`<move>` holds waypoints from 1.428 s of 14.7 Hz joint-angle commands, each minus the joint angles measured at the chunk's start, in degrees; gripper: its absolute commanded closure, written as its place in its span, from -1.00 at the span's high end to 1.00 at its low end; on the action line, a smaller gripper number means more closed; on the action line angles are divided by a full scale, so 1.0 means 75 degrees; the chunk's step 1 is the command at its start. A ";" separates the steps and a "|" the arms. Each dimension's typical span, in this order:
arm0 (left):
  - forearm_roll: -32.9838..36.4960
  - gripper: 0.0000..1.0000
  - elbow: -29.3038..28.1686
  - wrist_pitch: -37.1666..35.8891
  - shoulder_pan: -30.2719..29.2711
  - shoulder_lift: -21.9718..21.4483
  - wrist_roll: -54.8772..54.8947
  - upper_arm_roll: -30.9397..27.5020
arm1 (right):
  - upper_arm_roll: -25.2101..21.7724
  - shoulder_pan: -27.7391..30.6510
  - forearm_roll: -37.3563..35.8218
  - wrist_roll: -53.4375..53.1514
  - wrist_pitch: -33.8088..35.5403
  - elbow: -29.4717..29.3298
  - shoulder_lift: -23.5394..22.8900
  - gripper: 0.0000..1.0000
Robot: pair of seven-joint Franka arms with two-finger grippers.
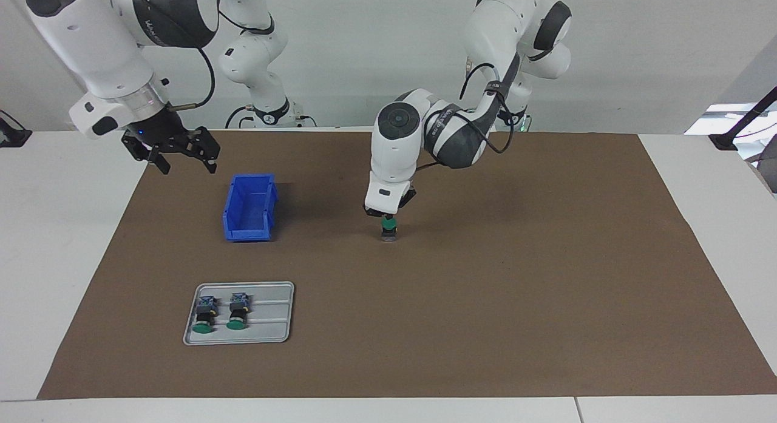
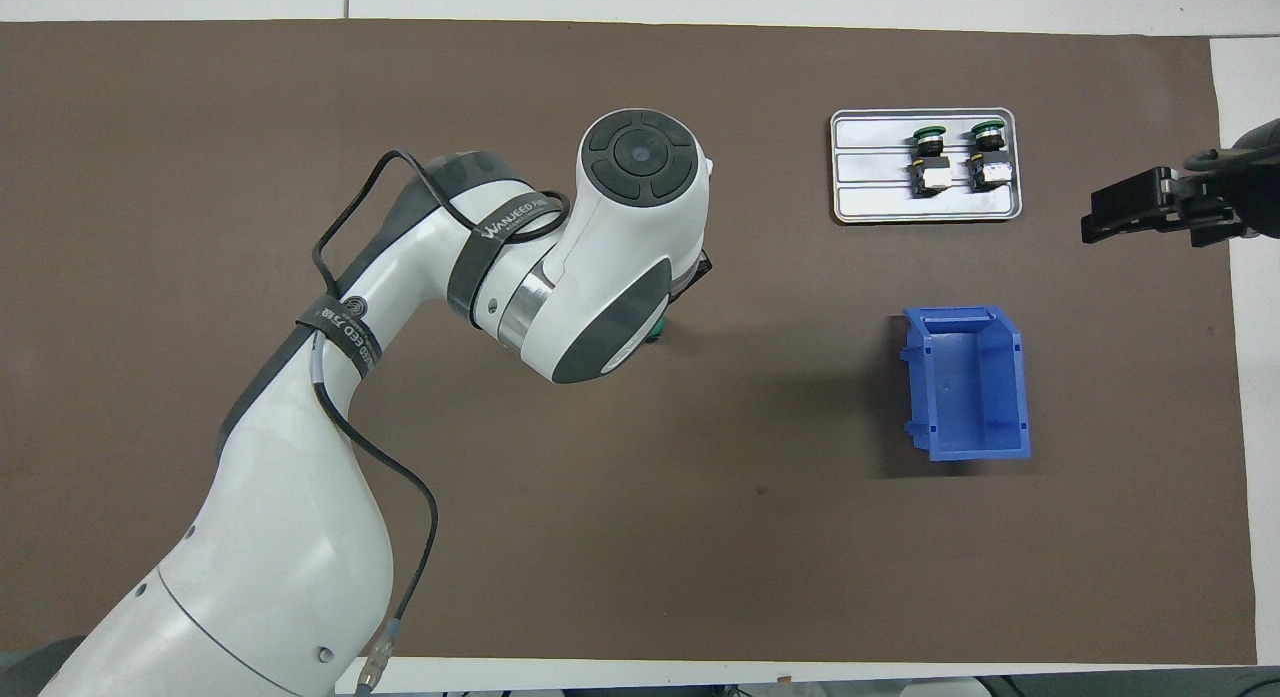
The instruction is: Place and press button with both arms
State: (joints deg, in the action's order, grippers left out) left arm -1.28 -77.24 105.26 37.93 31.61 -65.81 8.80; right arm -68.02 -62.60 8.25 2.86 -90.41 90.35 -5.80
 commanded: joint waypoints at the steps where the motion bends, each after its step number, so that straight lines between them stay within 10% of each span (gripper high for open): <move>1: 0.0159 -1.00 -0.0107 0.0296 0.0063 0.0098 0.0044 -0.0060 | 0.0046 -0.0020 -0.0069 0.0123 0.0008 0.0118 0.0234 0.97; 21: 0.0136 -0.99 -0.1958 0.1972 0.0169 -0.0441 -0.0003 -0.0060 | 0.0046 -0.0020 -0.0069 0.0123 0.0008 0.0118 0.0234 0.97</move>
State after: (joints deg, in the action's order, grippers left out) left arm -1.24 -86.33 116.52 38.65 29.79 -65.74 8.85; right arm -68.02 -62.61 8.25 2.86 -90.41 90.35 -5.80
